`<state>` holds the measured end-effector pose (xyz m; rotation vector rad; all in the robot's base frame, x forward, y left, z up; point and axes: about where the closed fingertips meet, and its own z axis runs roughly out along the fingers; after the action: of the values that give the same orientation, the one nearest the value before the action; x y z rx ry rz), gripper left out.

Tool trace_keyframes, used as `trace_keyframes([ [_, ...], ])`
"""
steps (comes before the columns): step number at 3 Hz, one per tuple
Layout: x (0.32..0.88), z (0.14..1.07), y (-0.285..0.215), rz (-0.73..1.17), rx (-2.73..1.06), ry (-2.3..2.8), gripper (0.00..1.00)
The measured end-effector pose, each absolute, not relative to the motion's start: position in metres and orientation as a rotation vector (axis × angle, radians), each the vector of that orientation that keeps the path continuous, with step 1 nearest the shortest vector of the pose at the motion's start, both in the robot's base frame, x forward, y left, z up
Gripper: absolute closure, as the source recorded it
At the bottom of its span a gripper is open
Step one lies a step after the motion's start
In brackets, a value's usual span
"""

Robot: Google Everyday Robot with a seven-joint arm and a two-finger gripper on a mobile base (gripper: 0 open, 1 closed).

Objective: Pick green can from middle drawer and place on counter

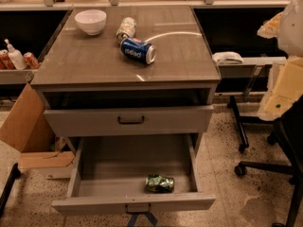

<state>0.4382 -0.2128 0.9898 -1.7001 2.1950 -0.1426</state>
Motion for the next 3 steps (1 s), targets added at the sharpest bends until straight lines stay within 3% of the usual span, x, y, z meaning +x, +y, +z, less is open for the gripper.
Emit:
trace_keyframes([
  [1, 0.436, 0.975, -0.209, -0.119, -1.712, 2.186, 0.00],
  [2, 0.429, 0.941, -0.201, 0.036, -1.723, 2.133, 0.00],
  [3, 0.421, 0.890, -0.180, 0.319, -1.669, 2.115, 0.00],
])
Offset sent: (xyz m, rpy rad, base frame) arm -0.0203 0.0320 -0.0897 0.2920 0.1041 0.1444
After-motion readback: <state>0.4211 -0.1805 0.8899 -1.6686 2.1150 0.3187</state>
